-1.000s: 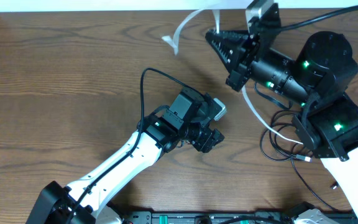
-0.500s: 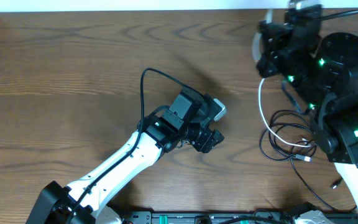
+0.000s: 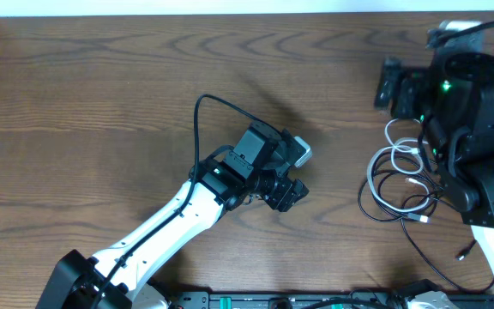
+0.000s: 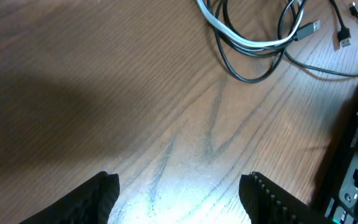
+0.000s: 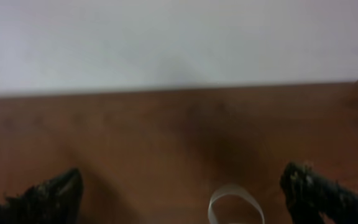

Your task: Untangle cables

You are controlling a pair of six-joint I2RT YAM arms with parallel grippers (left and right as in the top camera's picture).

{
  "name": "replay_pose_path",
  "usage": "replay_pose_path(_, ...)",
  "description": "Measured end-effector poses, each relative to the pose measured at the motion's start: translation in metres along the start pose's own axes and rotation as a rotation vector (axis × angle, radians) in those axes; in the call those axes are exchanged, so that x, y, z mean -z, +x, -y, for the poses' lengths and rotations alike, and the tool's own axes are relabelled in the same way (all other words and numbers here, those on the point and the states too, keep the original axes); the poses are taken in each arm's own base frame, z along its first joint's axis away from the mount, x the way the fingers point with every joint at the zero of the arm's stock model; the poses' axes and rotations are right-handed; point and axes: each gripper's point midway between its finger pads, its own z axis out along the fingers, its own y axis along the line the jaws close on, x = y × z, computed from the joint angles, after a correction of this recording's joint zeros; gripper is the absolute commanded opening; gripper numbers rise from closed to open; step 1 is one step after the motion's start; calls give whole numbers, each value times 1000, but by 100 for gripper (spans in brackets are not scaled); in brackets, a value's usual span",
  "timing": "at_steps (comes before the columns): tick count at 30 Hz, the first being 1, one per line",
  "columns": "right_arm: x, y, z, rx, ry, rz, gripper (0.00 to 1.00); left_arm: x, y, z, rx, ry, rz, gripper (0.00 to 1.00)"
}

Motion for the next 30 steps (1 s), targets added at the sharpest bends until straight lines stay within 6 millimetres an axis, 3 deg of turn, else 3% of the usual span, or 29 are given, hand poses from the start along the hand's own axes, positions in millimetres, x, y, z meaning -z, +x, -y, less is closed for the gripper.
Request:
replay_pose_path(4,3,57,4,-69,19,-240,99,0,0,1,0,7,0,68)
replay_pose_path(6,11,95,20,-157,124,-391,99,0,1,1,1,7,-3,68)
replay_pose_path(9,23,124,45,-350,326,-465,99,0,2,1,2,7,-7,68)
replay_pose_path(15,28,162,68,-764,610,-426,99,0,2,1,3,7,-7,68)
replay_pose_path(19,23,206,77,-932,765,-423,95,0,2,1,4,7,-9,68)
replay_pose_path(24,10,258,84,-1018,870,-419,96,0,3,1,5,7,-11,68)
replay_pose_path(30,-2,300,89,-1059,915,-406,94,0,6,1,11,7,-26,68)
